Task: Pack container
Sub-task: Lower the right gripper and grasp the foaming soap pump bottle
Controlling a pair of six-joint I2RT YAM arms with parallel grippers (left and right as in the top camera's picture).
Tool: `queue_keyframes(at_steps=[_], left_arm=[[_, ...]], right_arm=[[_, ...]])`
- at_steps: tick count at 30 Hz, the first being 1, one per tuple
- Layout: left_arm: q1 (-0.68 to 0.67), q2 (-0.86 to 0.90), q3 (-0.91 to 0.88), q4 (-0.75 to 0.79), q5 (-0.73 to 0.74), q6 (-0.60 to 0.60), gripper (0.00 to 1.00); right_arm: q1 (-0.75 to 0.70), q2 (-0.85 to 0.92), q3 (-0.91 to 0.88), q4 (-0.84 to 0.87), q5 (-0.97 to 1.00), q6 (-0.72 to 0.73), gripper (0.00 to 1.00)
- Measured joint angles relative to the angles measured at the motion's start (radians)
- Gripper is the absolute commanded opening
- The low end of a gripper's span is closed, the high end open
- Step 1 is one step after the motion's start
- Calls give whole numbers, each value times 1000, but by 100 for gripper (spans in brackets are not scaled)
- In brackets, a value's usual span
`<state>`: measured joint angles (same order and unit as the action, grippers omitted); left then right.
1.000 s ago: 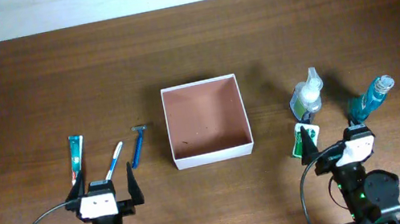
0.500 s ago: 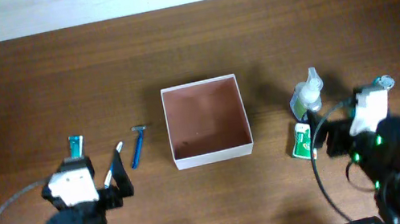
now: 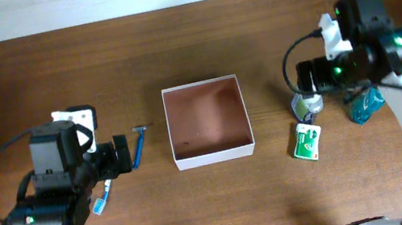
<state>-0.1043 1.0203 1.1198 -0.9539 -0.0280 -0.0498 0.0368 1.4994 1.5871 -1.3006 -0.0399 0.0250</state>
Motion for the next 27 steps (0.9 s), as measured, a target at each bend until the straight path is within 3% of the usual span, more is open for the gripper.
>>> queue_keyframes(at_steps=[11, 27], left_arm=[[0, 44, 1, -28, 41, 0, 99], [0, 44, 1, -30, 44, 0, 99]], right_arm=[[-35, 260, 2, 19, 0, -20, 98], [-35, 370, -9, 75, -1, -86, 98]])
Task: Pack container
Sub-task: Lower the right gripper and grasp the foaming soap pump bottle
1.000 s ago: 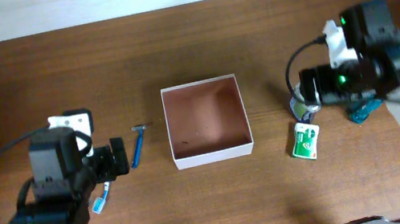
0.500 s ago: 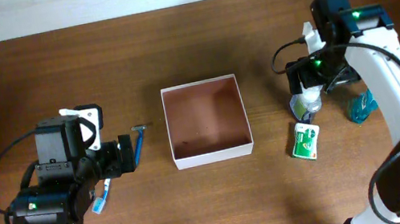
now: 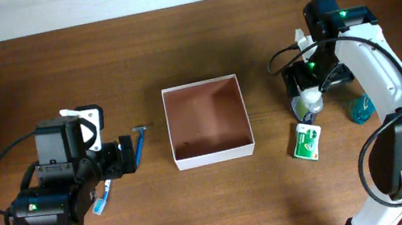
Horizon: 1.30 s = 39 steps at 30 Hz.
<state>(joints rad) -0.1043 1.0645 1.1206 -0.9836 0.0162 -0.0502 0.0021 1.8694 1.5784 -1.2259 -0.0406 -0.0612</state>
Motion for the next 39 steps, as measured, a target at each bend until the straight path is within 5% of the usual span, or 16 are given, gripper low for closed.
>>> queue_keyframes(at_steps=[8, 20, 31, 35, 39], left_arm=[[0, 0, 0, 0, 3, 0, 99], [0, 0, 0, 0, 3, 0, 99], [0, 0, 0, 0, 3, 0, 99], [0, 0, 0, 0, 3, 0, 99], [0, 0, 0, 0, 3, 0, 99]], right_arm=[[0, 1, -32, 25, -3, -3, 99], [0, 9, -32, 26, -7, -14, 66], [0, 10, -32, 8, -6, -18, 61], [0, 10, -32, -4, -6, -18, 46], [0, 10, -32, -5, -6, -17, 41]])
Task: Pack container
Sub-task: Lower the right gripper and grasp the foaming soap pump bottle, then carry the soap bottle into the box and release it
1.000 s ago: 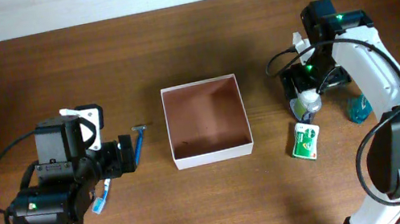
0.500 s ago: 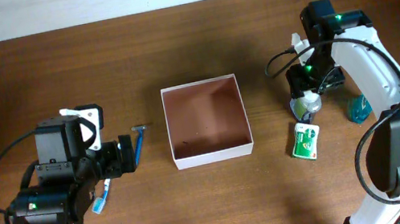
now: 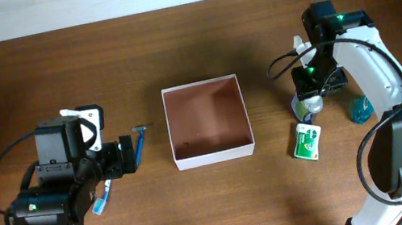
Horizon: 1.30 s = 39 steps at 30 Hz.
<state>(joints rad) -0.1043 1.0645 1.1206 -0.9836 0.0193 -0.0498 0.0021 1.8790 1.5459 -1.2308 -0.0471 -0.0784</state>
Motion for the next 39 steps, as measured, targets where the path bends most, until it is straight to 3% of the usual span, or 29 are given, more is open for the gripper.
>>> queue_keyframes(at_steps=[12, 15, 22, 28, 31, 39], left_arm=[[0, 0, 0, 0, 0, 0, 99], [0, 0, 0, 0, 0, 0, 99], [0, 0, 0, 0, 0, 0, 99], [0, 0, 0, 0, 0, 0, 100], [0, 0, 0, 0, 0, 0, 99], [0, 0, 0, 0, 0, 0, 99]], right_arm=[[0, 0, 0, -2, -4, 0, 34], [0, 0, 0, -3, -7, -1, 27], [0, -2, 0, -6, -15, 0, 22], [0, -4, 0, -6, -15, 0, 21], [0, -6, 0, -7, -16, 1, 4], [13, -88, 53, -104, -27, 28, 4]])
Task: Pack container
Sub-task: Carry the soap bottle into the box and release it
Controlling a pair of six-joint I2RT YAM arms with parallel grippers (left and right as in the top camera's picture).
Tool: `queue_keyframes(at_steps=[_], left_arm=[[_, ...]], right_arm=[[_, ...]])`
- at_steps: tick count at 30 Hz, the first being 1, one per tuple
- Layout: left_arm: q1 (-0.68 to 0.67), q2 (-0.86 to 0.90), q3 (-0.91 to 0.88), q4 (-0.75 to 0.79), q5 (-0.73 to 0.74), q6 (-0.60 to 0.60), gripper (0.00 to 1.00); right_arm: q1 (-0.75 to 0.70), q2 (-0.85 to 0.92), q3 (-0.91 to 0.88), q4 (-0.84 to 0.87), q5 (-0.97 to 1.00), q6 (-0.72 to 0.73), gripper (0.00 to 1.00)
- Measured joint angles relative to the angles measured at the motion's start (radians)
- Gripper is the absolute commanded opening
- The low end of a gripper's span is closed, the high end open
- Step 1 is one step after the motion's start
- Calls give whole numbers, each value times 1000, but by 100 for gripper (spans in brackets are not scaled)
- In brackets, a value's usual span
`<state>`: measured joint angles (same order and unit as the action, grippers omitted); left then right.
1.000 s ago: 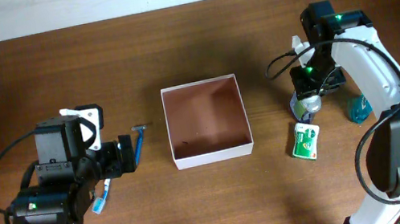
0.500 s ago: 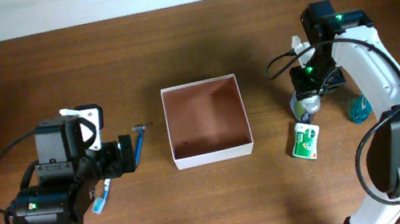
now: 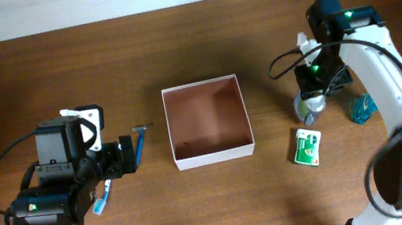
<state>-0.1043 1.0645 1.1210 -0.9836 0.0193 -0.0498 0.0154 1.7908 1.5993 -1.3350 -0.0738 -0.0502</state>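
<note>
A white box (image 3: 170, 126) with a brown inside stands open at the table's middle. A blue razor (image 3: 139, 145) lies left of it, just in front of my left gripper (image 3: 123, 155), whose fingers look spread and hold nothing. Lower left, a blue toothbrush (image 3: 101, 199) lies beside that arm. On the right, my right gripper (image 3: 309, 94) points down onto a small silver-and-blue bottle (image 3: 305, 109). The arm hides its jaws. A green packet (image 3: 306, 147) lies just below the bottle, and a teal object (image 3: 364, 108) sits to the right.
Black cables loop from both arms, one near the bottle on the right. The white arm bases stand at the lower left and the right edge. The back edge of the table runs along the top of the view.
The green packet has shifted slightly down and left and turned a little. My right arm has moved a bit over the bottle. The left arm, razor and toothbrush are unchanged.
At first my right arm reached in from the right, its gripper just above the bottle. Then the arm had swung round over the bottle and stayed there. Now the green packet has shifted. The left arm stayed by the razor throughout.
</note>
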Motion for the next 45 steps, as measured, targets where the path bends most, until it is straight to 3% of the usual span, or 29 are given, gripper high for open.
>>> queue_keyframes(at_steps=[4, 8, 12, 18, 30, 41, 44, 45], left_arm=[[0, 0, 0, 0, 0, 0, 99], [0, 0, 0, 0, 0, 0, 99], [0, 1, 2, 0, 0, 0, 99], [0, 1, 2, 0, 0, 0, 99], [0, 1, 2, 0, 0, 0, 99], [0, 1, 2, 0, 0, 0, 99], [0, 1, 2, 0, 0, 0, 99], [0, 1, 2, 0, 0, 0, 99]], right_arm=[[56, -112, 90, -46, 0, 31, 4], [238, -229, 256, -94, 1, 113, 4], [441, -226, 313, -63, 37, 191, 4], [616, -113, 317, 56, 74, 307, 4], [667, 269, 317, 193, 89, 455, 4], [667, 314, 317, 251, 89, 516, 4], [667, 315, 317, 251, 89, 518, 21], [667, 317, 317, 252, 89, 518, 31]])
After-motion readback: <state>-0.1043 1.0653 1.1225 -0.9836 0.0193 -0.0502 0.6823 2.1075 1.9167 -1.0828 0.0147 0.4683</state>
